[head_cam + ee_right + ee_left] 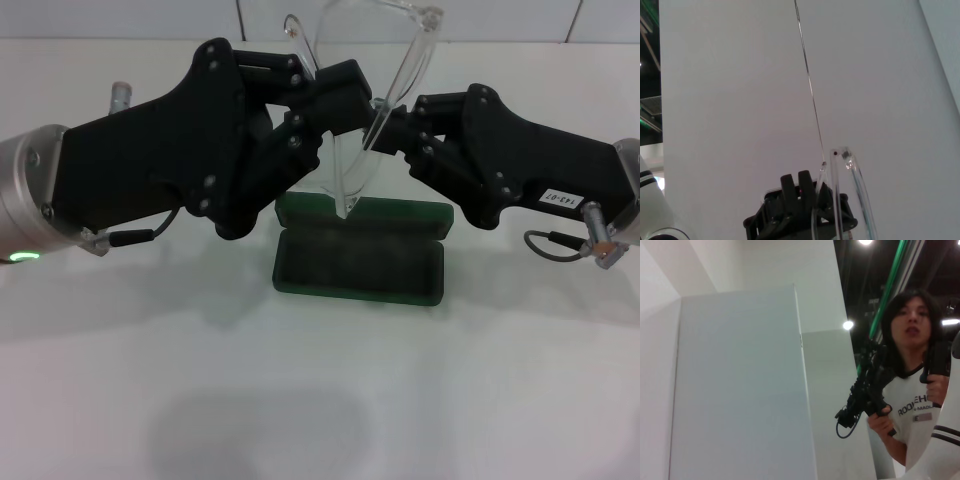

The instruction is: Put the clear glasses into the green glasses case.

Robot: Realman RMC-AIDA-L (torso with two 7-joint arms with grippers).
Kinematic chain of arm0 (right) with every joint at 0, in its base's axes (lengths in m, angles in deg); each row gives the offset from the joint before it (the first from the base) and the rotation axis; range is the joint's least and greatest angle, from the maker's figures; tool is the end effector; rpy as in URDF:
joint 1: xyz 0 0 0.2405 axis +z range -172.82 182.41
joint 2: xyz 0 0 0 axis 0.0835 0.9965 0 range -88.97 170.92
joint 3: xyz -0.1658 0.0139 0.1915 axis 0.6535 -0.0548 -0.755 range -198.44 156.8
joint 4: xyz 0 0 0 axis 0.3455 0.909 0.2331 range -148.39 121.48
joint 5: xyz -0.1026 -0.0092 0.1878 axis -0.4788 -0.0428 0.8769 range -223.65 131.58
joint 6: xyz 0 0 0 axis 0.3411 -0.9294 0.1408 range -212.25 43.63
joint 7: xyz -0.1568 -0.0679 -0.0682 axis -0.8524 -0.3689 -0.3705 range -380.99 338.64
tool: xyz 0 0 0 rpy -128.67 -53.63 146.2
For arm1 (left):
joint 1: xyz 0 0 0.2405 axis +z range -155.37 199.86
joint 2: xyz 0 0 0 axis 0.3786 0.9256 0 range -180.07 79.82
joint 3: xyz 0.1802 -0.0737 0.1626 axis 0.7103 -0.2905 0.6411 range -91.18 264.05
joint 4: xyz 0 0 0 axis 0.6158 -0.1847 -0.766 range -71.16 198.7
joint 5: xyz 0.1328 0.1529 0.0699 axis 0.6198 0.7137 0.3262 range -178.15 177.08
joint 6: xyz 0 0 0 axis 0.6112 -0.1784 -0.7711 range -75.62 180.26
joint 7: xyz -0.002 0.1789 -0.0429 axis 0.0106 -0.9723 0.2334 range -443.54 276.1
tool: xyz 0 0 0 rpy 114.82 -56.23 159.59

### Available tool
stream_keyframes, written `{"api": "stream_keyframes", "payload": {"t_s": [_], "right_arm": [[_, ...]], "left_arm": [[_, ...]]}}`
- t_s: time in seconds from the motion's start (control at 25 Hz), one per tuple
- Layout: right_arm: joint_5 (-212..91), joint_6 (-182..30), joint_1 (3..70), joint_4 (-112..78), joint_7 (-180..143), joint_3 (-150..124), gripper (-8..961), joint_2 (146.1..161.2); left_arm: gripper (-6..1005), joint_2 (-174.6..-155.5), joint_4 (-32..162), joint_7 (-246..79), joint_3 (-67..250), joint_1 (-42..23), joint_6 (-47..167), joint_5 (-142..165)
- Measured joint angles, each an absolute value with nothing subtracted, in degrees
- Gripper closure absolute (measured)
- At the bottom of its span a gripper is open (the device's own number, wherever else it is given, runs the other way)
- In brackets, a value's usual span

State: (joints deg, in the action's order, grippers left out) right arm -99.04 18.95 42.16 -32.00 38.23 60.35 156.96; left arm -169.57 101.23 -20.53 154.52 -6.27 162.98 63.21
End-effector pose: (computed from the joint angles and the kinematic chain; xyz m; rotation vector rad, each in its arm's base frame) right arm 0.1250 0.3181 -0.0323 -2.6521 0.1575 1.6421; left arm -0.1173 0.2891 0.0048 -2.5809 0.1412 -1.7330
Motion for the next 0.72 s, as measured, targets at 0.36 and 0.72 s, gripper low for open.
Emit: {"api": "stream_keyframes", "payload": {"t_s": [0.36, 0.72], "right_arm": [[-98.72, 18.09, 41.59, -32.0, 37.65, 59.78, 904, 156.91], [-98.46, 17.63, 40.53, -32.06, 36.93, 57.65, 905, 156.9]], "left_arm": [[920, -169.43, 101.2, -20.53, 154.54, -6.52, 162.85, 63.2], [919, -169.48, 101.21, -20.53, 154.9, -6.54, 163.1, 63.55]]}}
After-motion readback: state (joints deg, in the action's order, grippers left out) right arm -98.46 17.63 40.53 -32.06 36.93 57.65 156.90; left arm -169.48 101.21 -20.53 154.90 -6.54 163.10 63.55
